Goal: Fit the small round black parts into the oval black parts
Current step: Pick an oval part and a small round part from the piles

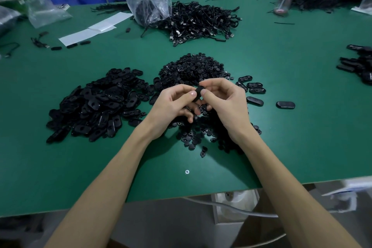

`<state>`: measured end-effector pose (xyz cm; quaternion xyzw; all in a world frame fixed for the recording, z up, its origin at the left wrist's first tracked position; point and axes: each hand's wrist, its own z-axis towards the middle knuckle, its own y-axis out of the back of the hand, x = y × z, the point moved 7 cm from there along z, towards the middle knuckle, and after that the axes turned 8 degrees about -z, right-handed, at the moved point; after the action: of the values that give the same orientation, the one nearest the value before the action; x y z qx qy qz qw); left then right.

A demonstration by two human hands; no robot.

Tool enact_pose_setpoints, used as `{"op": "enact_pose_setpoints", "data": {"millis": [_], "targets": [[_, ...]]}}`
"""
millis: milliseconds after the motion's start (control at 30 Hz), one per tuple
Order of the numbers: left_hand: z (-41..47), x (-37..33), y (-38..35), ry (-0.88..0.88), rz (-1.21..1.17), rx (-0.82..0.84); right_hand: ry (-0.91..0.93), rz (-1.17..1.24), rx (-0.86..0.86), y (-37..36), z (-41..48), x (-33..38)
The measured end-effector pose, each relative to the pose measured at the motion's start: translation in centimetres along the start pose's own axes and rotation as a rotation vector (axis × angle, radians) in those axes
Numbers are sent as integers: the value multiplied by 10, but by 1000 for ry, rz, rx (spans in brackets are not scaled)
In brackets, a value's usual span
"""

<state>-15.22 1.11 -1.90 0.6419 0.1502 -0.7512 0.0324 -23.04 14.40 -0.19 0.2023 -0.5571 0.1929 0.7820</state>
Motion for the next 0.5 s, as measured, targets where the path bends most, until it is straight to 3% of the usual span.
{"op": "enact_pose_setpoints", "data": {"millis": [500], "targets": [[1, 1, 3, -6, 8, -14, 12, 15, 16, -1, -1, 2]]}}
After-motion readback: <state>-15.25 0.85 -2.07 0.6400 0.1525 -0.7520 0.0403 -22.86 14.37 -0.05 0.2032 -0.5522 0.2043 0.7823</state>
